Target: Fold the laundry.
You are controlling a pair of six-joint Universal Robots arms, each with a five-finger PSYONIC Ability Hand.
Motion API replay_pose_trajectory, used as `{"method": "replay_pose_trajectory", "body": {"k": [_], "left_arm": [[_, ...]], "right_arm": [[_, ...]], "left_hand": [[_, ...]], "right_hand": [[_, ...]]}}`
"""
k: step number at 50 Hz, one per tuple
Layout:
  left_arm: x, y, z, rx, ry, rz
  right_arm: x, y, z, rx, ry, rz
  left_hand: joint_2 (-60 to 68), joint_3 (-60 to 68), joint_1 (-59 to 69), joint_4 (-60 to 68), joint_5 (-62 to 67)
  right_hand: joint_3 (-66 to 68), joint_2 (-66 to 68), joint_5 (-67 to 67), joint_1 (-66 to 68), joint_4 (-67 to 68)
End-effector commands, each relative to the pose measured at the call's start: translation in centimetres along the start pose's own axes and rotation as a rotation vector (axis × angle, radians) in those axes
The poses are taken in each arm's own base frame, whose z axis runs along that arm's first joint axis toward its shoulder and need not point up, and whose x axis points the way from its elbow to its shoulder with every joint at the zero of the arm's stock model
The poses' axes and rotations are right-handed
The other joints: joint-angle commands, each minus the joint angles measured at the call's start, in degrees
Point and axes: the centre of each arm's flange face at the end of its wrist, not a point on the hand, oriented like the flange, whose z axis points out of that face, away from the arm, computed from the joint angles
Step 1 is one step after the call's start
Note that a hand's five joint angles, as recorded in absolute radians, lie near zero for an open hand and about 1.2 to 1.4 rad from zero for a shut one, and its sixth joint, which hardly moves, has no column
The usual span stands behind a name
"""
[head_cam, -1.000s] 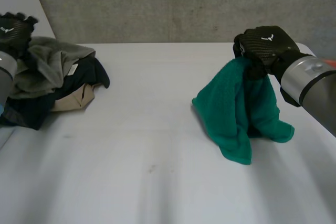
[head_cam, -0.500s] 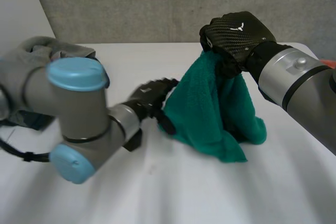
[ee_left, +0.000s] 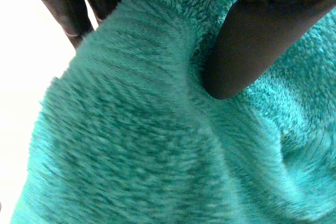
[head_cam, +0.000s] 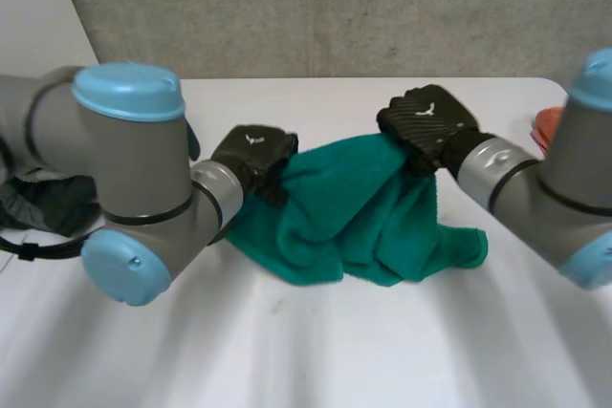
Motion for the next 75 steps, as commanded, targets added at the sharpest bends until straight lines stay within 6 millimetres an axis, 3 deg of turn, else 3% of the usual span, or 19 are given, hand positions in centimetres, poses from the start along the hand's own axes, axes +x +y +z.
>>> {"method": "replay_pose_trajectory", "body": {"k": [1,5,6,7,9,13,16,20,26,33,41,45,51,57,58,67,69,70,75], "left_arm": [[-2.7,3.7,4.1,-0.112,-0.161,0.058],[-4.3,3.5,5.7,-0.063,-0.244,0.061],[-4.6,3.5,6.1,-0.050,-0.256,0.060],[-4.6,3.4,6.1,-0.044,-0.257,0.061],[-4.7,2.9,5.9,-0.033,-0.264,0.063],[-4.8,1.5,4.3,-0.022,-0.277,0.055],[-4.5,-0.6,0.7,0.014,-0.273,0.070],[-3.6,-1.0,-2.2,0.029,-0.244,0.117],[-0.9,1.1,-6.1,0.032,-0.130,0.299],[1.1,5.5,-7.0,0.000,0.017,0.498],[-0.2,8.9,-4.7,-0.078,0.021,0.608],[-0.9,9.2,-2.9,-0.063,0.002,0.633],[-1.3,9.2,-0.7,-0.005,-0.035,0.637],[-2.1,8.8,1.3,0.046,-0.073,0.633],[-2.3,8.6,1.6,0.054,-0.080,0.624],[-5.3,5.7,1.2,0.086,-0.207,0.450],[-6.0,5.2,0.7,0.082,-0.227,0.375],[-6.1,5.1,0.5,0.074,-0.226,0.341],[-5.4,5.5,-0.7,0.018,-0.173,0.256]], "right_arm": [[-0.9,4.4,6.3,0.133,0.050,-0.123],[-1.5,5.5,8.3,0.200,0.089,-0.162],[-1.7,5.7,8.8,0.218,0.096,-0.163],[-1.9,5.8,8.9,0.217,0.097,-0.160],[-1.9,5.7,8.9,0.209,0.104,-0.148],[-1.1,4.5,7.5,0.141,0.154,-0.089],[1.3,1.3,3.5,0.023,0.268,-0.004],[2.0,-0.2,-0.3,-0.118,0.284,0.032],[0.2,-0.2,-5.8,-0.372,0.149,0.081],[-3.6,1.9,-8.1,-0.461,-0.053,0.105],[-5.9,5.0,-7.0,-0.410,-0.155,-0.001],[-6.1,6.3,-5.5,-0.381,-0.141,-0.019],[-5.7,7.5,-3.6,-0.344,-0.095,-0.043],[-5.4,8.4,-1.8,-0.298,-0.048,-0.067],[-5.3,8.6,-1.4,-0.290,-0.034,-0.073],[-4.7,9.6,0.2,-0.288,-0.007,-0.072],[-4.6,9.6,0.3,-0.291,-0.008,-0.074],[-4.3,9.5,0.3,-0.289,-0.001,-0.069],[-3.2,8.9,0.0,-0.307,0.028,-0.066]], "left_hand": [[9.3,9.8,12.0,9.3,12.4],[-24.0,-23.5,-21.2,-24.0,-20.8],[-43.2,-42.7,-40.4,-43.2,-40.0],[-51.1,-50.6,-48.3,-51.1,-47.9],[-58.2,-57.8,-55.5,-58.3,-55.1],[-58.2,-57.8,-55.5,-58.3,-55.1],[-58.2,-57.8,-55.5,-58.3,-55.1],[-58.2,-57.8,-55.5,-58.3,-55.1],[-52.5,-52.0,-49.8,-52.5,-49.3],[-43.2,-42.8,-40.5,-43.3,-40.1],[-44.9,-44.4,-42.1,-44.9,-41.7],[-44.6,-44.1,-41.8,-44.6,-41.4],[-38.4,-37.9,-35.6,-38.4,-35.2],[5.8,6.3,8.6,5.8,9.0],[11.7,12.2,14.5,11.7,14.9],[11.8,12.2,14.5,11.7,14.9],[11.8,12.2,14.5,11.7,14.9],[11.8,12.2,14.5,11.7,14.9],[6.8,7.3,9.5,6.8,9.9]], "right_hand": [[12.0,12.7,12.9,16.2,11.5],[-35.8,-35.2,-35.0,-31.6,-36.3],[-53.4,-52.8,-52.6,-49.2,-53.9],[-58.0,-57.3,-57.1,-53.8,-58.5],[-58.0,-57.3,-57.1,-53.8,-58.5],[-58.0,-57.3,-57.1,-53.8,-58.5],[-58.0,-57.3,-57.1,-53.8,-58.5],[-58.0,-57.3,-57.1,-53.8,-58.5],[-53.3,-52.6,-52.5,-49.1,-53.8],[-28.6,-27.9,-27.7,-24.4,-29.1],[-32.7,-32.1,-31.9,-28.5,-33.2],[-44.0,-43.3,-43.2,-39.8,-44.5],[-44.4,-43.7,-43.5,-40.1,-44.8],[-40.3,-39.7,-39.5,-36.1,-40.8],[-37.8,-37.2,-37.0,-33.6,-38.3],[-20.8,-20.2,-20.0,-16.6,-21.3],[-6.6,-5.9,-5.7,-2.3,-7.0],[10.6,11.3,11.5,14.9,10.2],[12.0,12.7,12.9,16.2,11.5]]}}
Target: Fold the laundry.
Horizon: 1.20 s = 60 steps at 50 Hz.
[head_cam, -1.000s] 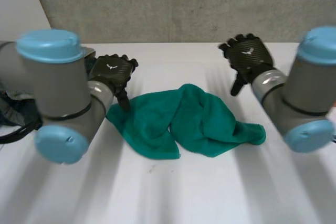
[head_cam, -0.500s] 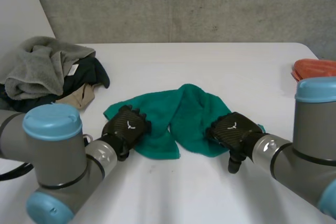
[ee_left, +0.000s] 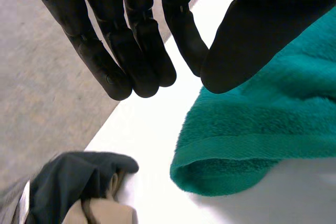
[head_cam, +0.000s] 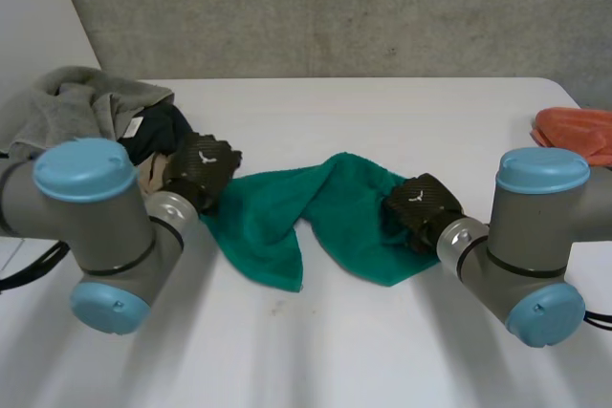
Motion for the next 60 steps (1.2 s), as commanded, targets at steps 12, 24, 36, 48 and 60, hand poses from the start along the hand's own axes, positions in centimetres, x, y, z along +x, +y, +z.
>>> {"method": "replay_pose_trajectory", "body": {"k": [12,24,36,48,60], "left_arm": [[6.3,-2.1,-5.5,-0.003,0.338,-0.103],[6.8,1.0,-1.0,-0.046,0.262,0.137],[6.3,0.0,1.1,0.040,0.202,0.149],[1.7,-1.6,-1.6,-0.004,0.066,0.063],[-0.6,-3.2,-4.4,0.000,0.072,-0.140]], "right_arm": [[4.9,-2.6,-5.4,-0.113,0.050,0.133],[3.2,-1.0,-6.1,-0.158,-0.016,0.147],[2.3,-0.4,-5.4,-0.126,-0.009,0.141],[-1.3,-1.7,-6.6,-0.168,-0.067,0.251],[-3.4,-1.6,-3.6,-0.198,-0.018,0.305]], "left_hand": [[-40.6,-40.1,-38.6,-40.6,-39.4],[-38.5,-38.1,-36.5,-38.6,-37.4],[11.7,12.2,13.7,11.7,12.9],[11.7,12.2,13.7,11.7,12.9],[11.7,12.2,13.7,11.7,12.9]], "right_hand": [[-35.1,-35.6,-35.2,-33.7,-35.2],[-34.6,-35.1,-34.7,-33.2,-34.7],[-35.5,-36.0,-35.5,-34.1,-35.5],[-42.9,-43.4,-42.9,-41.5,-42.9],[-38.2,-38.7,-38.2,-36.8,-38.2]]}}
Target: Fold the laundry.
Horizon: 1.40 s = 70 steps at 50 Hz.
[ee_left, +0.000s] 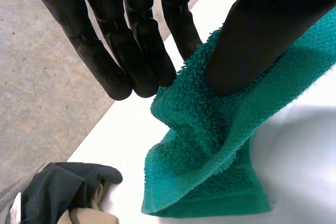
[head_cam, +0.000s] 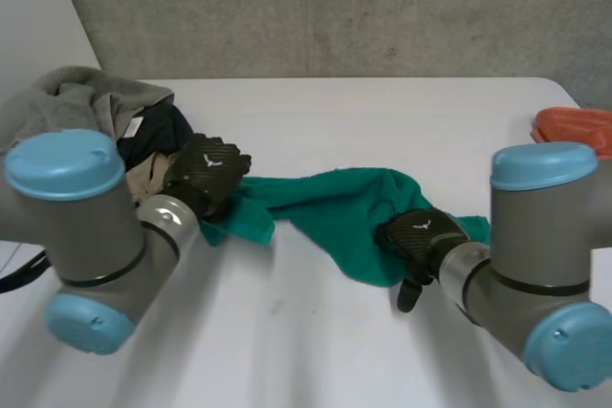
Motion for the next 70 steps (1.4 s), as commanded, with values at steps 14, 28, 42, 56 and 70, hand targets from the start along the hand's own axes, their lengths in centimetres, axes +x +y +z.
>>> {"method": "replay_pose_trajectory", "body": {"k": [14,28,42,56,70], "left_arm": [[-1.6,-0.7,-1.4,-0.035,-0.003,-0.190],[-2.9,-1.7,-2.1,-0.029,-0.034,-0.265],[-4.4,-3.1,-2.8,0.005,-0.035,-0.299],[-4.1,-3.8,-3.1,0.007,-0.025,-0.303],[-4.4,-4.0,-3.3,0.011,-0.033,-0.309]], "right_arm": [[-0.9,-1.2,5.9,0.114,0.068,0.019],[3.2,-3.8,3.8,0.103,0.083,0.130],[5.2,-5.0,-1.4,-0.032,0.022,0.190],[-0.2,-2.4,2.9,0.067,0.017,0.229],[-1.5,-0.9,6.4,0.045,0.058,0.259]], "left_hand": [[11.6,12.1,14.9,11.5,14.5],[11.6,12.1,14.9,11.5,14.5],[11.6,12.1,14.9,11.5,14.5],[11.6,12.1,14.9,11.5,14.5],[11.6,12.1,14.9,11.5,14.5]], "right_hand": [[41.4,40.8,43.3,41.5,42.1],[57.0,56.3,58.9,57.1,57.7],[3.6,3.0,5.5,3.8,4.4],[4.5,3.8,6.4,4.6,5.2],[16.5,15.9,18.4,16.7,17.3]]}}
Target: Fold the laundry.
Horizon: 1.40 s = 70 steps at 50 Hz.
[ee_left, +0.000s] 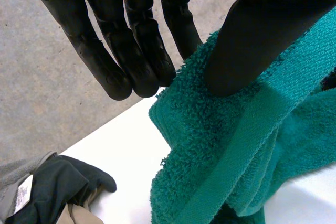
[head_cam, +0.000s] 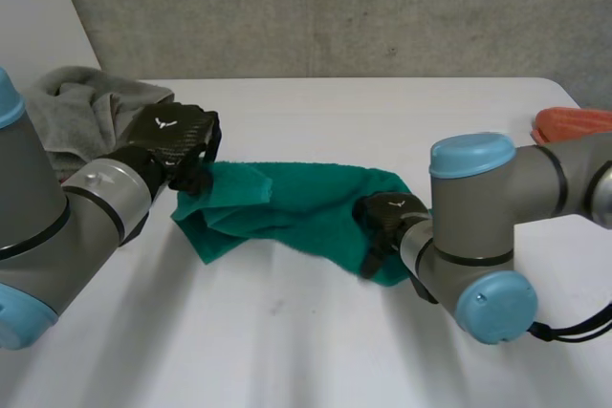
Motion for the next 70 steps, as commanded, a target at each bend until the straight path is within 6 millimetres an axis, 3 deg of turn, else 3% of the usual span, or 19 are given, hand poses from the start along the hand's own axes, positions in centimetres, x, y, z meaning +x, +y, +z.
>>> {"method": "replay_pose_trajectory", "body": {"k": [1,2,3,8,12,17,24,27,31,32,35,36,40,43,47,50,54,63,70], "left_arm": [[-0.1,-0.1,-0.1,-0.001,-0.002,-0.002],[-0.2,-0.1,-0.1,0.000,-0.004,-0.002],[-0.2,-0.1,-0.1,0.002,-0.005,-0.002],[-0.7,0.3,0.0,-0.019,-0.020,-0.013],[-1.5,1.4,0.0,-0.063,-0.032,-0.018],[-1.9,3.9,0.7,-0.165,-0.006,-0.023],[-1.3,7.2,2.5,-0.281,0.071,0.059],[-1.8,6.7,4.5,-0.239,0.061,0.129],[-4.3,1.0,8.0,0.031,-0.045,0.195],[-5.3,-2.2,8.8,0.168,-0.092,0.197],[-6.9,-7.4,9.1,0.389,-0.155,0.176],[-7.7,-10.5,8.9,0.530,-0.188,0.150],[-8.9,-15.2,8.0,0.764,-0.202,0.061],[-9.2,-15.8,8.0,0.806,-0.199,0.028],[-10.2,-14.4,8.4,0.751,-0.214,0.028],[-10.8,-11.4,8.9,0.658,-0.223,0.013],[-10.6,-6.2,9.3,0.505,-0.198,-0.012],[-6.3,8.4,8.8,0.181,0.000,-0.032],[-5.5,13.8,8.7,0.076,0.035,0.053]], "right_arm": [[0.2,0.7,1.5,0.003,0.049,0.028],[0.7,0.5,1.8,0.018,0.072,0.039],[0.9,0.3,1.8,0.026,0.084,0.043],[2.2,-1.7,-0.3,0.054,0.120,0.072],[4.5,-5.4,-3.6,0.091,0.095,-0.022],[7.0,-5.6,-5.9,-0.062,-0.009,-0.298],[8.6,-4.1,-5.2,-0.283,-0.028,-0.490],[9.4,-5.8,-3.4,-0.200,0.054,-0.480],[11.3,-11.4,-1.9,0.094,0.225,-0.424],[11.7,-12.8,-1.9,0.164,0.258,-0.406],[12.6,-18.2,-3.4,0.452,0.359,-0.334],[12.9,-20.5,-4.7,0.594,0.390,-0.297],[12.5,-24.7,-8.3,0.881,0.404,-0.254],[12.4,-25.3,-9.2,0.942,0.395,-0.275],[12.0,-24.2,-9.2,0.885,0.357,-0.294],[11.9,-22.2,-8.4,0.771,0.319,-0.300],[11.7,-18.4,-6.5,0.588,0.253,-0.316],[10.4,-7.7,-0.6,0.217,0.125,-0.396],[9.3,-3.6,1.1,0.088,0.099,-0.413]], "left_hand": [[11.6,12.1,14.9,11.5,14.5],[11.6,12.1,14.9,11.5,14.5],[11.6,12.1,14.9,11.5,14.5],[11.6,12.1,14.9,11.5,14.5],[11.6,12.1,14.9,11.5,14.5],[11.6,12.1,14.9,11.5,14.5],[11.6,12.1,14.9,11.5,14.5],[11.6,12.1,14.9,11.5,14.5],[11.6,12.1,14.9,11.5,14.5],[11.6,12.1,14.9,11.5,14.5],[11.6,12.1,14.9,11.5,14.5],[11.6,12.1,14.9,11.5,14.5],[11.6,12.1,14.9,11.5,14.5],[11.6,12.1,14.9,11.5,14.5],[11.6,12.1,14.9,11.5,14.5],[11.6,12.1,14.9,11.5,14.5],[11.6,12.1,14.9,11.5,14.5],[11.6,12.1,14.9,11.5,14.5],[2.2,2.7,5.5,2.1,5.2]], "right_hand": [[20.3,20.2,20.8,19.8,20.6],[45.3,45.2,45.8,44.8,45.7],[53.8,53.7,54.2,53.3,54.1],[53.8,53.8,54.3,53.4,54.2],[53.8,53.8,54.3,53.4,54.2],[53.8,53.8,54.3,53.4,54.2],[53.8,53.8,54.3,53.4,54.2],[53.8,53.8,54.3,53.4,54.2],[53.8,53.8,54.3,53.4,54.2],[53.8,53.8,54.3,53.4,54.2],[53.8,53.8,54.3,53.4,54.2],[53.8,53.8,54.3,53.4,54.2],[53.8,53.8,54.3,53.4,54.2],[53.8,53.8,54.3,53.4,54.2],[53.8,53.8,54.3,53.4,54.2],[53.8,53.8,54.3,53.4,54.2],[53.8,53.8,54.3,53.4,54.2],[53.8,53.8,54.3,53.4,54.2],[53.8,53.8,54.3,53.4,54.2]]}}
